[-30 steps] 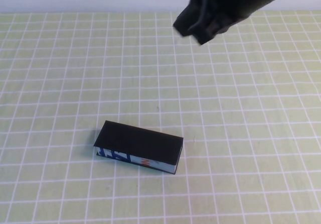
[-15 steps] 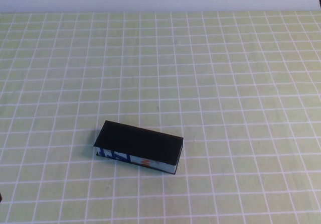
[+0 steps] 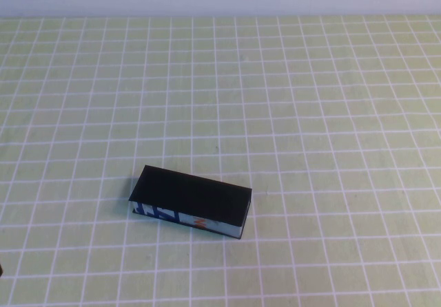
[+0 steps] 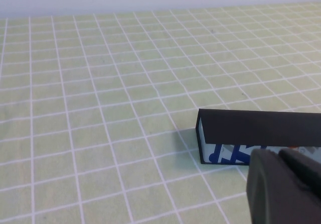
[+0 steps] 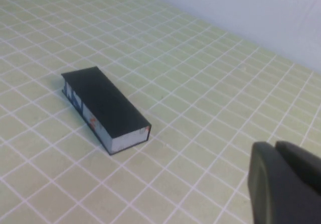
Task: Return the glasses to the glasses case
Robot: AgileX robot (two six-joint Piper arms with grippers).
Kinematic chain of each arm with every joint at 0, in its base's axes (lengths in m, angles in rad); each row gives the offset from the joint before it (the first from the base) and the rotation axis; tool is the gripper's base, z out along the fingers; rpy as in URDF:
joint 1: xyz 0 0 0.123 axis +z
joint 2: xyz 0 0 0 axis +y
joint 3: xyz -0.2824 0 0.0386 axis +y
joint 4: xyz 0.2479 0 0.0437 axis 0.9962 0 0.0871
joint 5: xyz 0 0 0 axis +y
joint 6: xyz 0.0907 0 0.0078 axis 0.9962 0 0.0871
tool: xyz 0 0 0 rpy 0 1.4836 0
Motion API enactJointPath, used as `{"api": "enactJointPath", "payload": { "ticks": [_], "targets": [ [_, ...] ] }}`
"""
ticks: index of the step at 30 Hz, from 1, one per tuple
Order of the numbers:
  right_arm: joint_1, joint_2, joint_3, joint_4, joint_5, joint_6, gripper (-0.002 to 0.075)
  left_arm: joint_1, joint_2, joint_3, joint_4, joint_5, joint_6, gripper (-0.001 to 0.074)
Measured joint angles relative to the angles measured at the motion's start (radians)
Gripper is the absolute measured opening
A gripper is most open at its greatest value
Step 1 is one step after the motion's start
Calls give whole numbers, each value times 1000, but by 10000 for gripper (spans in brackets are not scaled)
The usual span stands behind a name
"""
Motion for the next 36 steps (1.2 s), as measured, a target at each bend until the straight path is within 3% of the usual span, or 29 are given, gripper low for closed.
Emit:
{"api": "enactJointPath", "payload": {
  "ticks": [8,31,36],
  "targets": [
    [0,-128,138,26,15,2,-18,0,0,1,0,-62,0,-3],
    [0,-134,160,64,34,2,-18,0,0,10,0,-71,2,-3],
    [0,-134,160,64,34,2,-18,0,0,92,64,-166,0,-3]
  ]
}}
